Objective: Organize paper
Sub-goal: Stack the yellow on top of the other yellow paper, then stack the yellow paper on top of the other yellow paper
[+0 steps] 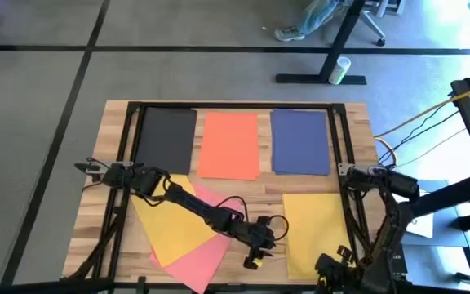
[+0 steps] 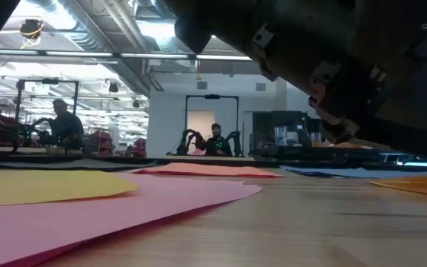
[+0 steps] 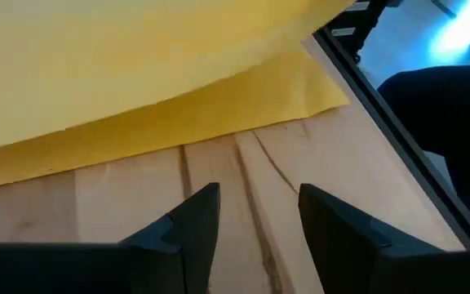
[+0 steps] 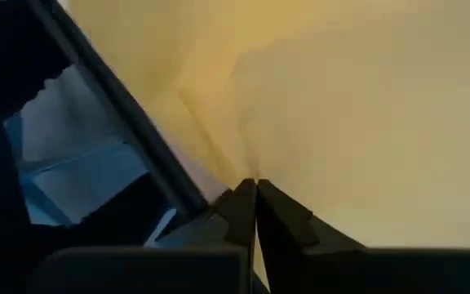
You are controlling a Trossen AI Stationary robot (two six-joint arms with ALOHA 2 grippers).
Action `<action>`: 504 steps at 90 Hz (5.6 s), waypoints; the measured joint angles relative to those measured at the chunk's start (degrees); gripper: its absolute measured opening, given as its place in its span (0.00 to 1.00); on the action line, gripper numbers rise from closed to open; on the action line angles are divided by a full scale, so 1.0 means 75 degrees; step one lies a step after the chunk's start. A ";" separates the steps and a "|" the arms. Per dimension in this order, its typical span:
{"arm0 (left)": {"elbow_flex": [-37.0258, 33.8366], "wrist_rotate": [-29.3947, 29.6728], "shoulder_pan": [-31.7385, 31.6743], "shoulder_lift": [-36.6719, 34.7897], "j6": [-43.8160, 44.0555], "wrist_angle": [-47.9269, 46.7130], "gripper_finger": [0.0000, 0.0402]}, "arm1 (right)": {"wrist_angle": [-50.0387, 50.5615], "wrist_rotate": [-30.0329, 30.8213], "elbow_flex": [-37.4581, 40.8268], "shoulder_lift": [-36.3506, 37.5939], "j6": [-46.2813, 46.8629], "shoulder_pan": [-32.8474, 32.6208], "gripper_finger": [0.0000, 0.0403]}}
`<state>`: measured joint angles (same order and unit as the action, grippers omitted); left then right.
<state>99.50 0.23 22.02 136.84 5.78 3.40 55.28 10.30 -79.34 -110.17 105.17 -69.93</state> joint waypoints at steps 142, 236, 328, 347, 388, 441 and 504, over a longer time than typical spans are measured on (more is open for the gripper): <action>-0.2368 0.4975 0.2508 -0.4522 0.6219 -0.9663 0.39 | -0.2236 0.2054 -0.0692 -0.0510 -0.8479 0.4321 0.60; -0.4712 0.5395 0.4636 -0.4331 1.2061 -0.6753 0.39 | -0.6247 -0.0913 -0.1252 -0.2335 -1.2124 0.6585 0.60; -0.4715 0.5369 0.4718 -0.4246 1.2252 -0.6408 0.39 | -0.6135 -0.0964 -0.1876 -0.3331 -1.2167 0.6769 0.02; -0.4715 0.5366 0.4721 -0.4246 1.2163 -0.6431 0.39 | -0.5473 -0.0665 -0.1816 -0.2907 -1.2171 0.6602 0.00; -0.4364 0.5395 0.4606 -0.4252 1.1648 -0.7403 0.39 | 0.0098 0.1427 -0.1821 0.0071 -0.9259 0.4770 0.00; -0.3800 0.5304 0.1986 -0.4258 0.4620 -0.4321 0.39 | 0.2494 -0.0108 -0.0618 0.0263 -0.1563 0.1175 0.00; -0.3789 0.1915 0.0320 -0.3629 0.1128 0.0124 0.39 | 0.1186 -0.0881 0.0188 0.0226 -0.0102 -0.0822 0.00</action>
<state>71.09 14.59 24.42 109.62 14.24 4.33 64.17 3.69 -77.93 -108.47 104.40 -76.09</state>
